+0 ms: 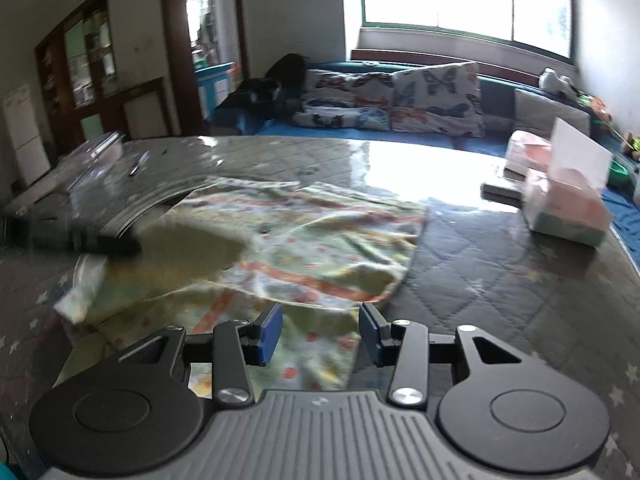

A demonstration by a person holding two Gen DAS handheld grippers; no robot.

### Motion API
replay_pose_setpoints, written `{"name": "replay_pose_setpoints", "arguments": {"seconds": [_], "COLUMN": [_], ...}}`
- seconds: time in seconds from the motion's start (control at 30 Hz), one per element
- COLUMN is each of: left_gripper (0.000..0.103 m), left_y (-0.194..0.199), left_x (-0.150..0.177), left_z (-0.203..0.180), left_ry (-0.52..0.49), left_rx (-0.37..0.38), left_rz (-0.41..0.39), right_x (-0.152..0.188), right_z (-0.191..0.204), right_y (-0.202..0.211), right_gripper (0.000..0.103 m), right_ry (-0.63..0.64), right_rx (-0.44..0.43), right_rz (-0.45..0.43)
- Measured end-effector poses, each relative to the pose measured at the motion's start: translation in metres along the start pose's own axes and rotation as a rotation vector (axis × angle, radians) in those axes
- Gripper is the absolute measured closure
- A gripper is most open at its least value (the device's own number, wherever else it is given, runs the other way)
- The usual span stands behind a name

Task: Fold clothes

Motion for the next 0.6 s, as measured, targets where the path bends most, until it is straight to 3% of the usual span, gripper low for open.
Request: {"name": "replay_pose_setpoints", "arguments": {"seconds": [0.17,0.23,0.37,0.53,0.6], "left_gripper": [0.091,0.091,0.083,0.082,0.082], "left_y": [-0.016,-0.011,0.002,0.016,0.02], "left_x": [0.034,0.038,0.028,0.013,0.011], "left_z": [0.0,0.004,0.016,0.058,0.077], "left_ry": [-0.035,-0.044,-0.057,-0.023,-0.007], "left_rx": [0.025,0.025,-0.007,-0.125,-0.179], "left_rz": [0.131,0.146,0.114,0.062,0.048], "right_x": [0.0,0.001,0.009,0.018,0.021], "right_z": [0.0,0.006,0.022,0.036,0.038], "right_y": [-0.003,-0.007,-0.022,-0.042,-0.047], "right_gripper": [0.063,0.064,0.065,0.069,0.082], "right_ry": [-0.05,-0.055,-0.045,-0.025,-0.021], "right_rx": [-0.039,-0.067,-0.112,-0.123,-0.122], "right_rz": [0.009,0.021,0.064,0.107,0.116]}}
Point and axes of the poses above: each gripper's, at about its wrist camera, not at the fingertips, and y roughly against the way its jaws point, z to its left, x to its underside, the point moved 9 cm from there along -y, roughly the way its jaws point, and after that the axes turned 2 degrees about -x, right-handed, at the moved point
